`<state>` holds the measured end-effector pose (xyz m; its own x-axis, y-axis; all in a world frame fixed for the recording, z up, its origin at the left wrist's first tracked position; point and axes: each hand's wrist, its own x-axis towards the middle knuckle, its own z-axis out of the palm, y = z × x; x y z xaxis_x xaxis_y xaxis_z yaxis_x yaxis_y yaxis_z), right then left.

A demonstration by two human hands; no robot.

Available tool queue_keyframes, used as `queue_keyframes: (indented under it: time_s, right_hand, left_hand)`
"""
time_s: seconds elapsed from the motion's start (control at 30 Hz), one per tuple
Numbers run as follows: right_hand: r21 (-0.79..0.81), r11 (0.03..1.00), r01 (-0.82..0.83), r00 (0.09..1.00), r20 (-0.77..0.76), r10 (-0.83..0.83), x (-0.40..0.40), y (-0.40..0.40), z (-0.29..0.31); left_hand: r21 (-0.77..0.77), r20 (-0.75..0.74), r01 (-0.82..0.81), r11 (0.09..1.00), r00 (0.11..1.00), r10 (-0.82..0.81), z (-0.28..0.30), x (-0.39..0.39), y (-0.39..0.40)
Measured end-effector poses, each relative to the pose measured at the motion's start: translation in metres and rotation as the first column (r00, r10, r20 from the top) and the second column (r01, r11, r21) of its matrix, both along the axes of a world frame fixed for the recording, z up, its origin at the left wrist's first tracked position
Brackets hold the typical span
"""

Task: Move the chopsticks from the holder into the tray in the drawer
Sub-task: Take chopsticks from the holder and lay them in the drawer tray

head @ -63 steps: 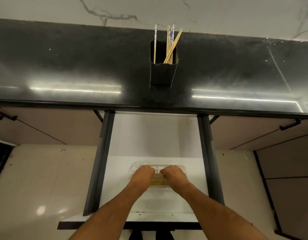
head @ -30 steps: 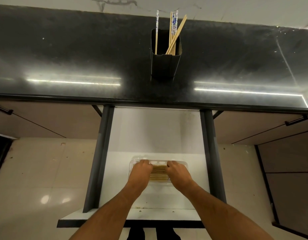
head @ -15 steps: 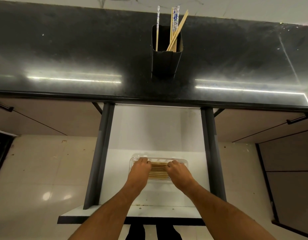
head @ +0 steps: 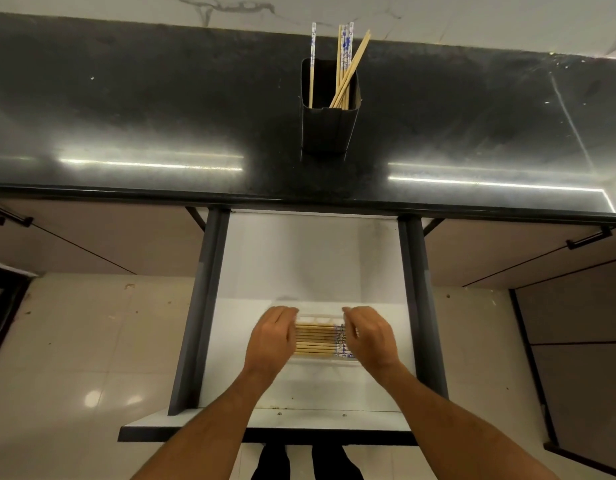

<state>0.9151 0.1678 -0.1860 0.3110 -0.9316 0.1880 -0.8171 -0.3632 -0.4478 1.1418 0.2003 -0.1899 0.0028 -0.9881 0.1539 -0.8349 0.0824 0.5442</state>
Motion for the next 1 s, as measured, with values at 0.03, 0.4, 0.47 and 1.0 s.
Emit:
queue_keyframes:
  time_s: [0.03,0.4,0.47,1.0]
  right_hand:
    - [-0.008,0.996,0.091,0.994,0.067,-0.090,-0.002,-0.001,0.002]
    - [0.735,0.376,0.565,0.462,0.096,-0.882,-0.015,-0.003,0.002]
    - [0.728,0.366,0.579,0.451,0.087,-0.888,-0.010,-0.001,0.001]
    - [0.656,0.450,0.606,0.635,-0.058,-0.771,0.007,-0.002,0.004]
  left_hand:
    - [-0.003,-0.064,-0.085,0.996,0.994,0.084,0.003,0.002,-0.001]
    - [0.686,-0.292,-0.505,0.525,0.469,0.833,-0.001,0.013,-0.013]
    - [0.685,-0.271,-0.511,0.519,0.483,0.833,-0.002,0.011,-0.014]
    - [0.683,-0.241,-0.510,0.524,0.519,0.820,0.003,0.006,-0.016]
